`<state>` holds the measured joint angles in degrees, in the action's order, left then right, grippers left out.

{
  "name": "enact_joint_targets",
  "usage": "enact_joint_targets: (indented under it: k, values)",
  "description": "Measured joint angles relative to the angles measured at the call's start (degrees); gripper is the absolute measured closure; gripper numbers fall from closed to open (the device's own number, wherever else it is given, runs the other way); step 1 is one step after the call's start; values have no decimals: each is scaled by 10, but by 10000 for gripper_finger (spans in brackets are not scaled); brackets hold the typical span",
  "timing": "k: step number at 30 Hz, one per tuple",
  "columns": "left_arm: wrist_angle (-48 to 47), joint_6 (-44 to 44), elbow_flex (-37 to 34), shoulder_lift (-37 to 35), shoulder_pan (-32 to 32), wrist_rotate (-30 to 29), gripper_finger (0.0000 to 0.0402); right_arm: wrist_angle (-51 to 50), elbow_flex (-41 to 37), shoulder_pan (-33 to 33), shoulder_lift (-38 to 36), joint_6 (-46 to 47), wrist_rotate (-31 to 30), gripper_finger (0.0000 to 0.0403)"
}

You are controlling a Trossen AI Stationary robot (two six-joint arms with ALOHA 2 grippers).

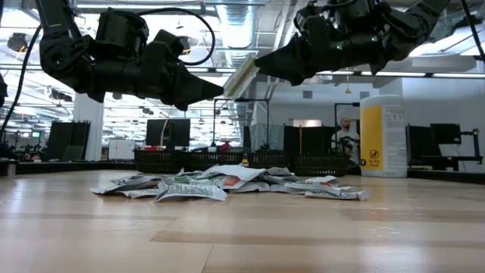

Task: Pick & Place First Aid Supplies
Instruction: Put the green bandage pack into the right black bin

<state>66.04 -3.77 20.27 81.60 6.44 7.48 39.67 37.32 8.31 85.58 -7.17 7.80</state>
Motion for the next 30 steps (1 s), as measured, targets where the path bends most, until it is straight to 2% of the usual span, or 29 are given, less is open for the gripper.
enact_joint_targets:
  k: [4,9,11,19,25,30]
  values:
    - [0,0,0,0,0,-1,394,0,0,-5,0,-21,0,298]
    - [0,0,0,0,0,-1,394,0,0,-3,0,-24,0,378]
    - [0,0,0,0,0,-1,394,0,0,0,0,-24,-1,395]
    - [0,0,0,0,0,-6,394,0,0,1,0,-24,-1,399]
    - [0,25,0,0,1,-93,380,0,0,1,0,-24,-2,400]
    - [-1,26,0,0,0,-122,342,-4,0,6,0,-22,-2,402]
